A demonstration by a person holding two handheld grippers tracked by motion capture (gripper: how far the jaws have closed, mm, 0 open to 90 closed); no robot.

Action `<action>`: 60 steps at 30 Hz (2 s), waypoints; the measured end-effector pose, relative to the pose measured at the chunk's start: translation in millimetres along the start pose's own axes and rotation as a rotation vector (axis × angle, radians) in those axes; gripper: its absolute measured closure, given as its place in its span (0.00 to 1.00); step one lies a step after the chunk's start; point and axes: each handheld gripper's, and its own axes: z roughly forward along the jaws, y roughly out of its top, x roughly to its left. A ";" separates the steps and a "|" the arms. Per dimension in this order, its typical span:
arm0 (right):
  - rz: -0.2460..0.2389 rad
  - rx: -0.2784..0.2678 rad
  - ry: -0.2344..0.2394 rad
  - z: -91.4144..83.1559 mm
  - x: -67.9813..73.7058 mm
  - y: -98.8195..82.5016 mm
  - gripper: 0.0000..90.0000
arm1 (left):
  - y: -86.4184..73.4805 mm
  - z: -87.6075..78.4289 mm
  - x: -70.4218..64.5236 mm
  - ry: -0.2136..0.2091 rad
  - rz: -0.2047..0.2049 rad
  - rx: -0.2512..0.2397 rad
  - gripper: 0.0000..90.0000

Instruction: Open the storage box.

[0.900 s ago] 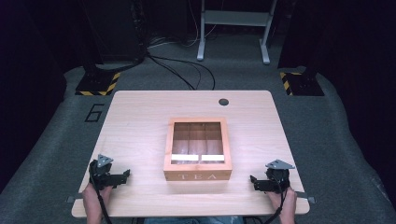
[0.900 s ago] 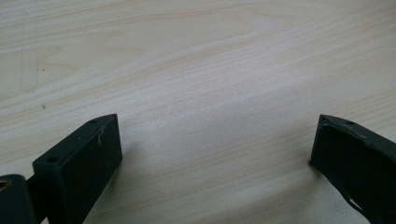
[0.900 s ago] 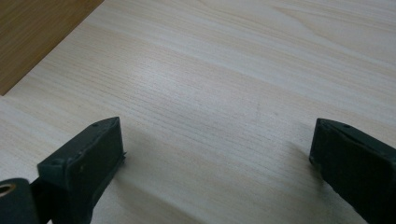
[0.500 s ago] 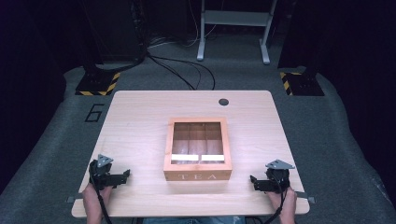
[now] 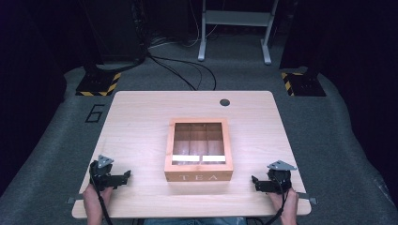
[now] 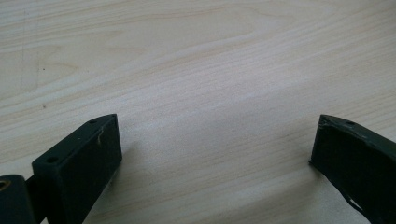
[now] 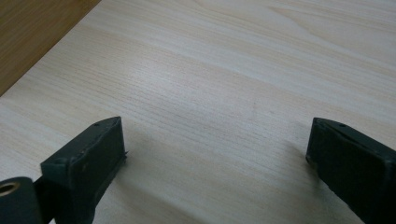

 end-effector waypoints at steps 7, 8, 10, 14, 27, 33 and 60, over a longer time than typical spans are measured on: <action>0.023 -0.037 0.005 -5.9 9.6 3.8 0.07 | 0.1 -0.3 0.1 0.003 0.004 0.003 0.02; 0.030 -0.055 0.023 -9.2 14.3 5.6 0.09 | 0.0 -0.2 0.1 0.002 0.004 0.001 0.02; 0.033 -0.102 0.073 -14.9 23.0 10.3 0.11 | 0.0 -0.2 0.2 0.001 0.003 0.001 0.02; 0.013 -0.159 0.145 -21.4 43.0 18.8 0.12 | 0.1 -0.1 0.1 -0.002 0.009 0.000 0.02; -0.065 -0.269 0.280 -18.8 86.1 29.2 0.33 | 0.1 -0.3 0.0 -0.002 0.011 0.002 0.02; -0.057 -0.283 0.307 -17.8 86.0 29.6 0.46 | 0.1 -0.2 -0.1 -0.001 0.009 0.001 0.02; -0.073 -0.325 0.305 -14.3 87.1 22.8 0.65 | 0.3 -0.3 0.3 -0.004 0.009 0.006 0.01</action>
